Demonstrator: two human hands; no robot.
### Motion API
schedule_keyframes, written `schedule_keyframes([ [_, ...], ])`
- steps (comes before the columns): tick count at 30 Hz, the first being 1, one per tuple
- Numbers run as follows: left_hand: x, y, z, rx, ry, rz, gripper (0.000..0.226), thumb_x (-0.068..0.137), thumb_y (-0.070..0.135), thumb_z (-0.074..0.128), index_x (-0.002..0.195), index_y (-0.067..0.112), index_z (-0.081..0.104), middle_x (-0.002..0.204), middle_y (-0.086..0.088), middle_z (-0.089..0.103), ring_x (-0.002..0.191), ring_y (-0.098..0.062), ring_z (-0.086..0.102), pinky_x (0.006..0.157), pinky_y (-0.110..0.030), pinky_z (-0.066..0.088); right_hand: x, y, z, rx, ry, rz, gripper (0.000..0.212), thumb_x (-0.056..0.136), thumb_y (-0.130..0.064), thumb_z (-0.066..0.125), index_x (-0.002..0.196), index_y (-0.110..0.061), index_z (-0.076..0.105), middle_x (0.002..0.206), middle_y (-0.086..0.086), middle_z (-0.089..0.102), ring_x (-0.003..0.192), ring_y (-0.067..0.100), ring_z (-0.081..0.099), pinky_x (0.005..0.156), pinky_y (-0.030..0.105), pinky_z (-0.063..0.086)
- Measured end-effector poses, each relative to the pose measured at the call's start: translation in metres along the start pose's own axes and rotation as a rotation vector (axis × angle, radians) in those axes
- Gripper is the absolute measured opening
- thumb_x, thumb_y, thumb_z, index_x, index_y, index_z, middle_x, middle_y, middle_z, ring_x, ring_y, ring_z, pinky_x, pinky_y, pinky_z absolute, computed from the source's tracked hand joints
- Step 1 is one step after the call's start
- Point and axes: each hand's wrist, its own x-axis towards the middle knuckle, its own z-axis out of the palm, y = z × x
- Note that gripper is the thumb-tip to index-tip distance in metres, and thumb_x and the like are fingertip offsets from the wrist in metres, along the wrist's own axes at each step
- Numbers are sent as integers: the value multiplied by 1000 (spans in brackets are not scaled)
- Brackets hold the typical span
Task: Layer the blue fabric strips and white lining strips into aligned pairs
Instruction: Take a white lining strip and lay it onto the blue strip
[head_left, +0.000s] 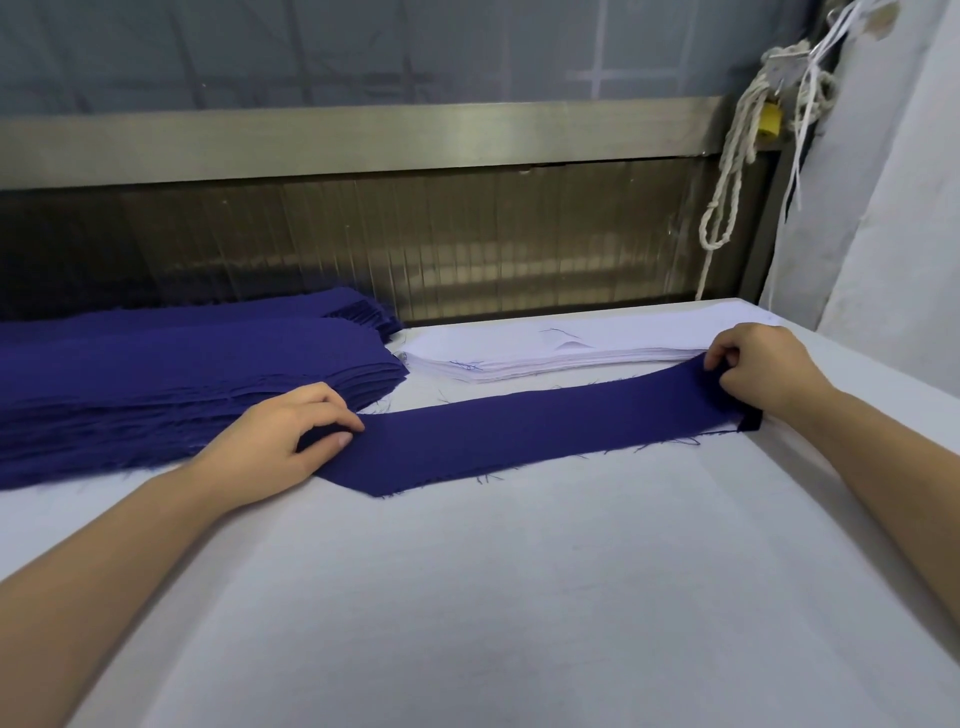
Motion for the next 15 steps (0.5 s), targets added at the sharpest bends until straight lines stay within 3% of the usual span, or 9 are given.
schedule_keyframes([
  [5,1,1,1,-6,-5,-28,26,91,27,56,116,31,61,109,26,48,101,0,51,87,-22,40,-2,1,2,-85,-96,90,26,74,5,50,75,-17,62,77,2,57,81,27,52,68,33,45],
  [9,2,5,0,47,-53,-51,34,91,38,53,124,35,55,120,22,48,109,-1,50,92,-28,44,-4,-1,-2,-145,-14,119,20,77,-4,52,71,-21,62,86,10,65,92,32,51,70,33,41],
  [12,3,7,2,110,-82,-68,39,91,42,53,129,34,50,123,23,50,115,-2,47,96,-27,41,-5,-3,1,-208,5,91,9,83,-15,53,85,-18,62,96,11,64,99,34,47,81,37,38],
  [15,5,7,3,103,-83,-106,46,90,42,55,133,32,46,117,25,48,115,-4,45,96,-26,39,-4,-2,6,-242,-62,117,24,87,-29,55,106,-16,59,110,12,62,108,34,46,88,39,36],
])
